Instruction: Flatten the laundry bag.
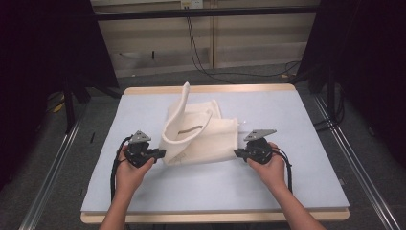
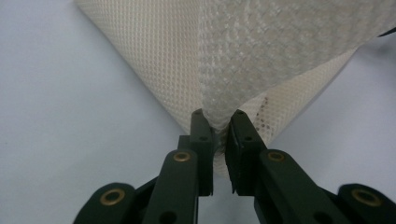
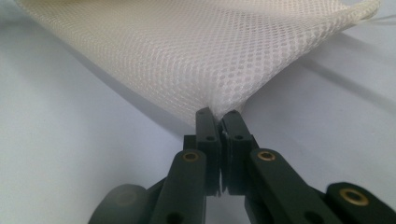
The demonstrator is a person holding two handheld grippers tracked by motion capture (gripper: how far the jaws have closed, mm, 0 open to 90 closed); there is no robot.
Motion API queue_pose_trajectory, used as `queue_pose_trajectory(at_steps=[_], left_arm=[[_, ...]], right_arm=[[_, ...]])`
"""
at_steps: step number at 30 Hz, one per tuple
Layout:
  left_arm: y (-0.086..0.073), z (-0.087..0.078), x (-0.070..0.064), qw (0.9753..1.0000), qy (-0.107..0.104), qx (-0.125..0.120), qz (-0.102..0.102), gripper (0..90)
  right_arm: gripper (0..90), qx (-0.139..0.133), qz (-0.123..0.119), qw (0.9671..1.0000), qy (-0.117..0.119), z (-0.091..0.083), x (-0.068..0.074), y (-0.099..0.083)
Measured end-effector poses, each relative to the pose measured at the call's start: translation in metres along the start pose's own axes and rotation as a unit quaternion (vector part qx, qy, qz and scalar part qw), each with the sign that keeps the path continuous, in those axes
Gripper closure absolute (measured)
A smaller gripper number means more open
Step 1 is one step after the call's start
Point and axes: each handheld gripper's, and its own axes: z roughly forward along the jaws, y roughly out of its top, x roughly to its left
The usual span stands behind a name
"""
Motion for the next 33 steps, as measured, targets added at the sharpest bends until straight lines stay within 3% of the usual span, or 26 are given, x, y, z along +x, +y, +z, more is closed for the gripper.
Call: queue_pose_trajectory(at_steps=[11, 16, 22, 26, 33], left_arm=[[-0.007, -0.004, 0.011, 0.9996, 0.003, -0.005, -0.029, 81.6], [-0.009, -0.005, 0.014, 0.9991, 0.015, 0.000, -0.039, 80.8], [-0.014, -0.006, 0.019, 0.9975, 0.016, -0.004, -0.068, 80.6], [-0.015, -0.007, 0.022, 0.9976, 0.018, 0.004, -0.067, 78.0], [-0.018, -0.006, 0.025, 0.9967, 0.016, -0.004, -0.080, 78.2]], right_arm=[[87.5, -0.002, 0.003, 1.0000, -0.003, -0.008, -0.002, -0.005], [87.5, -0.003, 0.005, 1.0000, -0.001, -0.009, -0.003, -0.008], [87.5, -0.007, 0.007, 0.9999, -0.002, -0.010, -0.004, -0.010], [87.5, -0.005, 0.009, 0.9999, -0.004, -0.010, -0.004, -0.010], [87.5, -0.006, 0.010, 0.9999, -0.006, -0.011, -0.005, -0.011]])
